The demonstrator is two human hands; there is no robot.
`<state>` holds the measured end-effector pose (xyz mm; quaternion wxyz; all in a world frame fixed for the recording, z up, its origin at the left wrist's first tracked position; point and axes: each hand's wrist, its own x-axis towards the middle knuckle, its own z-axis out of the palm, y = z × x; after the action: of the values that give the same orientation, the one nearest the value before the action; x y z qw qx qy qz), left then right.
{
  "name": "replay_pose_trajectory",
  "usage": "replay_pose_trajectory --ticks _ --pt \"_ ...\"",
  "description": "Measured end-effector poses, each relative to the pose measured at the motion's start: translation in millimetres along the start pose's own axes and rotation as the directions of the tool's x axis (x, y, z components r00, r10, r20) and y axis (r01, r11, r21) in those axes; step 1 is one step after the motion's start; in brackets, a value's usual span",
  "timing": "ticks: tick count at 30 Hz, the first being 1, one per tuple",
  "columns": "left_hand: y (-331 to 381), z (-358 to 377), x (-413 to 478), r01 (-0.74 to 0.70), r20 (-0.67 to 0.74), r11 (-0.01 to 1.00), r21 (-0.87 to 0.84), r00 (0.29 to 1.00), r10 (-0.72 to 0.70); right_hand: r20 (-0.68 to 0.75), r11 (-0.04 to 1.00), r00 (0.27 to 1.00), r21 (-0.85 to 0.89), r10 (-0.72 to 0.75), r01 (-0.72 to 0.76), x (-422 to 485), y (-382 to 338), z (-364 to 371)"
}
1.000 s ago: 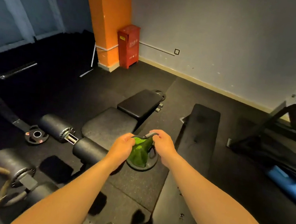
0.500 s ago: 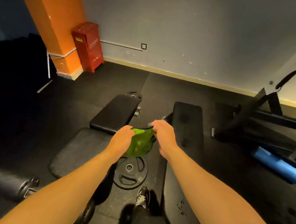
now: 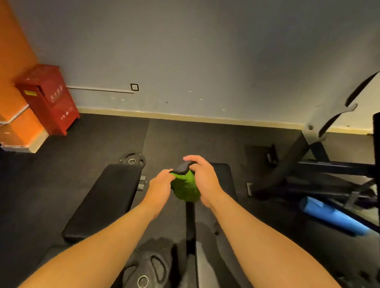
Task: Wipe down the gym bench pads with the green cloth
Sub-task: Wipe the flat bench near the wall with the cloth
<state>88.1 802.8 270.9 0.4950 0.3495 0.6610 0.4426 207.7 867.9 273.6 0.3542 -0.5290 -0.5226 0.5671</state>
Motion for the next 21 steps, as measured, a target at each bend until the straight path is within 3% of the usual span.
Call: replay_pose_trajectory --ticks 6,10,14,18,21 --pt "34 39 64 -0.105 0.112 0.991 -0.081 0.987 0.114 -0.087 0.993 0.996 0.115 -0.019 0.029 57 -24 -35" --pt "51 61 103 -0.119 0.224 0.992 -0.036 0.967 0.124 -0.161 0.966 0.987 0.256 0.012 0.03 85 -35 -58" --pt "63 75 155 -0.127 0.269 0.991 0.044 0.957 0.111 -0.278 0.979 0.96 0.201 0.027 0.031 128 -34 -75" --pt "76 88 231 -0.152 0.273 0.985 0.079 0.954 0.125 -0.451 0.985 0.889 0.172 0.079 0.0 191 -30 -85" --pt "91 93 296 -0.148 0.365 0.982 0.118 0.926 0.096 -0.498 0.981 0.858 0.192 0.121 -0.027 250 -27 -87"
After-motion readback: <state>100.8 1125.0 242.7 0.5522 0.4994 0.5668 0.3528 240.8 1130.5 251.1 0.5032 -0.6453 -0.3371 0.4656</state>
